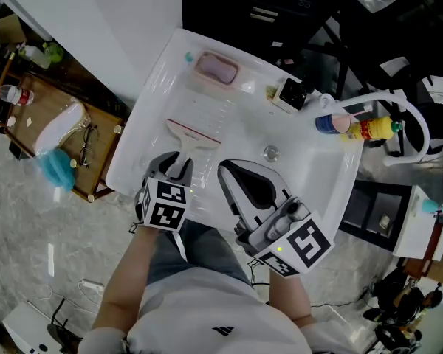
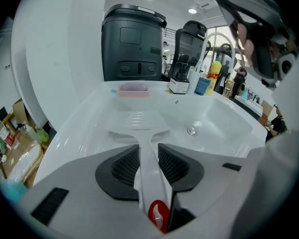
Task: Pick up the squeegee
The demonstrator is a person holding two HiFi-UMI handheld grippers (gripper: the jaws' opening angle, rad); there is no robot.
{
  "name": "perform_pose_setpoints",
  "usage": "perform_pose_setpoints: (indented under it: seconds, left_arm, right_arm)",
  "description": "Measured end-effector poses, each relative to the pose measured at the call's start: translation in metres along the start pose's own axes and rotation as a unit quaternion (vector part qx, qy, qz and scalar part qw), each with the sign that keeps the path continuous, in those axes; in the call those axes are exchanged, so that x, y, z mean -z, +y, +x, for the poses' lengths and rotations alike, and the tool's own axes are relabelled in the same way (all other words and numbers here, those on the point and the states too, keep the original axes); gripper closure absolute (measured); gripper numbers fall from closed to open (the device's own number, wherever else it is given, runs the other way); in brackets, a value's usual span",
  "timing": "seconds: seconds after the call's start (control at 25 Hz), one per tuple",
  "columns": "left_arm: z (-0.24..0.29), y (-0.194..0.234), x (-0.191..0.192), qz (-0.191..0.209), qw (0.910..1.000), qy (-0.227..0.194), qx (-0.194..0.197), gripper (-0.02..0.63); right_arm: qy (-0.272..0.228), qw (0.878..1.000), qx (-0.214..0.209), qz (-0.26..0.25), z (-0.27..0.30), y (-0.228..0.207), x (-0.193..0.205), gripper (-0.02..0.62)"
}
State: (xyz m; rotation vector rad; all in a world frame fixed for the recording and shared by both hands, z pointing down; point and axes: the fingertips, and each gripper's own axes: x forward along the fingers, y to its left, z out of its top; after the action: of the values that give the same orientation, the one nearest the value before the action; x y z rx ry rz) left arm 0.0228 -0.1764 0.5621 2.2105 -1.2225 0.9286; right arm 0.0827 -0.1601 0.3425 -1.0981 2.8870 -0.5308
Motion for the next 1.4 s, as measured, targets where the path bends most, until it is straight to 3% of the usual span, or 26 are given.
perform_pose_setpoints:
  seconds: [0.4, 0.8, 1.4]
  left_arm:
    - [0.001, 0.004, 0.001, -0.018, 0.9998, 0.006, -0.001, 0.489]
    - [-0.013, 0.006, -0.015, -0.031, 0.9991, -0.028, 0.001, 0.492]
    - [-0.040, 0.001, -0.055, -0.017, 0.9956, -0.089, 0.024, 0.494]
  right_arm:
    - [-0.001, 1.000, -0.003, -0.002, 0.002, 0.003, -0.001, 0.586]
    - [-0.008, 1.000, -0.001, -0.004, 0.001, 0.005, -0.004, 0.586]
    - [-0.021, 1.000, 0.010, -0.008, 0.001, 0.008, -0.014, 0.586]
